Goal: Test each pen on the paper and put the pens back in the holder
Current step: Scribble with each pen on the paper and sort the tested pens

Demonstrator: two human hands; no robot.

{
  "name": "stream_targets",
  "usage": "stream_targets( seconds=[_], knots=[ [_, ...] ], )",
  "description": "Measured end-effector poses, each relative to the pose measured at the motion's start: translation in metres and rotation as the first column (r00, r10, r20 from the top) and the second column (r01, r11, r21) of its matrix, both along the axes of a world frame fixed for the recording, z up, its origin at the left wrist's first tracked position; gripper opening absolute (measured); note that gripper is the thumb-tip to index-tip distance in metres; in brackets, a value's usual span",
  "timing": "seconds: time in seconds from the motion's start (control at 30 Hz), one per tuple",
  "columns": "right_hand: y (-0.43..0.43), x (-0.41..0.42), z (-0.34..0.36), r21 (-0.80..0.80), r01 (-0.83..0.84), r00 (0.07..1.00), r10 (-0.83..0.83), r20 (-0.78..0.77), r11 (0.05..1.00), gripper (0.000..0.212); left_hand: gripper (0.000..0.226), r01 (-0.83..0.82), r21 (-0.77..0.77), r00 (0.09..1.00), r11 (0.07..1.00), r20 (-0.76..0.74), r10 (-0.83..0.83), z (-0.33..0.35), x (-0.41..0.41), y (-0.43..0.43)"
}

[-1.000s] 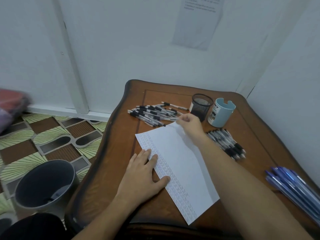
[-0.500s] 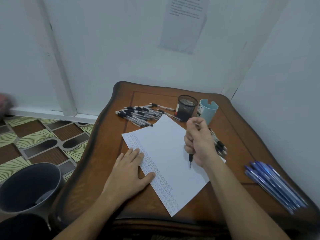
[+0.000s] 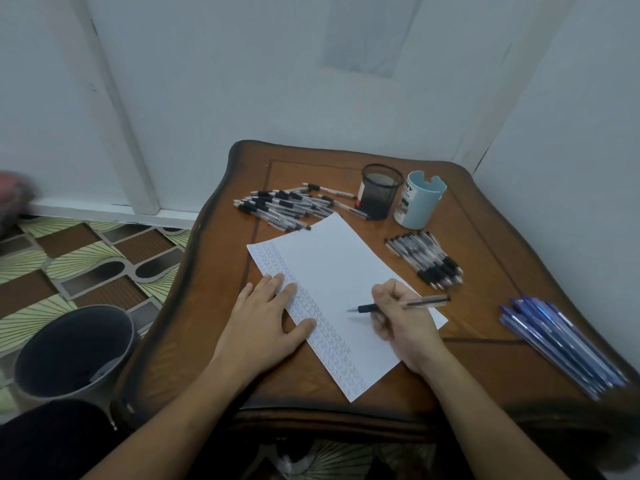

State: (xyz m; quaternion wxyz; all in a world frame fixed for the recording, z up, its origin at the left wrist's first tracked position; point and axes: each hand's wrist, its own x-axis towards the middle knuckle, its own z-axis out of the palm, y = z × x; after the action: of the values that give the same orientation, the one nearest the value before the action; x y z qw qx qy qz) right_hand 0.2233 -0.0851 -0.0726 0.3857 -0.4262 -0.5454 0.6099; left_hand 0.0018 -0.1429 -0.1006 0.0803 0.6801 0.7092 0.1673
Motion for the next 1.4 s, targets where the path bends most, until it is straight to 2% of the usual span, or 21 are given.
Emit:
stream_targets(
  seconds=[0.17, 0.3, 0.4, 0.53, 0.9, 1.07, 1.2, 1.4],
  knots=[
    [-0.007, -0.001, -0.006, 0.114, -0.123, 0.982, 0.104, 0.159, 0.986, 0.036, 0.094, 0.005, 0.002, 1.0, 1.0, -0.01, -0.005, -0.002, 0.0, 0.001],
    [-0.012, 0.0, -0.017, 0.152, -0.036, 0.977, 0.003, 0.212, 0.988, 0.038, 0.093, 0.002, 0.009, 1.0, 1.0, -0.004, -0.002, -0.003, 0.0, 0.0],
    [-0.015, -0.002, -0.021, 0.16, 0.025, 0.962, -0.068, 0.265, 0.987, 0.054, 0.092, 0.003, 0.016, 1.0, 1.0, 0.01, -0.003, -0.003, 0.001, 0.0],
    [-0.017, -0.005, -0.021, 0.195, 0.01, 0.951, -0.07, 0.301, 0.981, 0.04, 0.091, 0.005, 0.026, 1.0, 1.0, 0.022, -0.006, -0.003, 0.0, 0.0],
    [-0.016, -0.004, -0.023, 0.238, -0.028, 0.942, -0.054, 0.332, 0.971, 0.039, 0.092, 0.003, 0.014, 1.0, 1.0, 0.004, -0.003, -0.002, 0.0, 0.001],
    [-0.017, -0.004, -0.021, 0.205, -0.018, 0.966, -0.036, 0.258, 0.979, 0.036, 0.092, 0.006, 0.013, 1.0, 1.0, 0.013, -0.006, -0.002, 0.0, 0.0],
    [-0.015, -0.004, -0.023, 0.234, -0.003, 0.952, -0.069, 0.298, 0.972, 0.047, 0.092, 0.005, 0.009, 1.0, 1.0, 0.009, -0.005, -0.002, 0.001, 0.001],
    [-0.017, -0.003, -0.023, 0.223, -0.01, 0.951, -0.059, 0.302, 0.975, 0.039, 0.093, 0.003, 0.006, 1.0, 1.0, 0.015, -0.003, -0.002, 0.0, 0.001]
  ],
)
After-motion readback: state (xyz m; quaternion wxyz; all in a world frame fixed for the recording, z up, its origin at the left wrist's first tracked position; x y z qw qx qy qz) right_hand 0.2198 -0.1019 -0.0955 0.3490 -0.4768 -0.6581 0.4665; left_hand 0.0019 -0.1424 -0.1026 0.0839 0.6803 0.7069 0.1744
